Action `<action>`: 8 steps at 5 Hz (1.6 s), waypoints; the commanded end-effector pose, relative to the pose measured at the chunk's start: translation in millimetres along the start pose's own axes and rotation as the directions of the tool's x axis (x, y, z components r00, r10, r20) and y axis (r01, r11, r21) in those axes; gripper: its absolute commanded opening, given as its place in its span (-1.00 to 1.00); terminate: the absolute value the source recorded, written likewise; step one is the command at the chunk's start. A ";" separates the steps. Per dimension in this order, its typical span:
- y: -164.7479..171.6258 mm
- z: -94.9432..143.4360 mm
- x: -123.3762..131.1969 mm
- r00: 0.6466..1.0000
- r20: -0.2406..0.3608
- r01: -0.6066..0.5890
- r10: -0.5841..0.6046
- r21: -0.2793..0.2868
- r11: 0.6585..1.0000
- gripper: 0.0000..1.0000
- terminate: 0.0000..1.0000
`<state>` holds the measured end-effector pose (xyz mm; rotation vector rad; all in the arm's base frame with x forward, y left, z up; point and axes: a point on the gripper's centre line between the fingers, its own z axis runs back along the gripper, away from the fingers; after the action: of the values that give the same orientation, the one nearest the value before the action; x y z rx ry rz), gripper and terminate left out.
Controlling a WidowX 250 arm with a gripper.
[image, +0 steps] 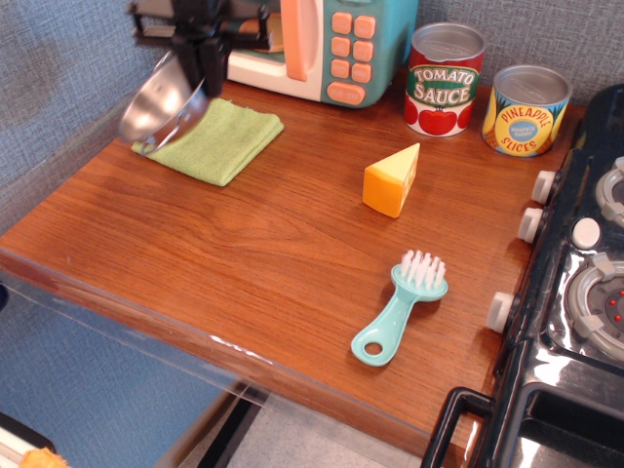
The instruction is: Move the colander to the front left corner of the table
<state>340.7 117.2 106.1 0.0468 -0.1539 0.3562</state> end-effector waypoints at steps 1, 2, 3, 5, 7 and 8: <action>28.9 -17.8 -53.0 0.995 -0.086 -0.052 0.054 0.026 0.998 -1.00 -1.00; 31.7 -32.2 -61.7 0.992 -0.113 -0.056 0.060 0.039 0.998 -1.00 -1.00; 26.3 -34.0 -62.3 0.992 -0.117 -0.044 0.048 0.036 0.998 -1.00 -1.00; 12.6 -29.9 -62.9 0.991 -0.131 -0.001 0.006 0.042 0.999 1.00 -1.00; 1.6 -22.2 -63.6 0.991 -0.115 0.064 -0.070 -0.050 0.997 1.00 -1.00; -13.4 -10.1 -62.3 0.985 -0.045 0.161 -0.168 -0.131 0.978 1.00 -1.00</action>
<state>291.6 78.9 69.5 -0.0885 -0.0704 0.1923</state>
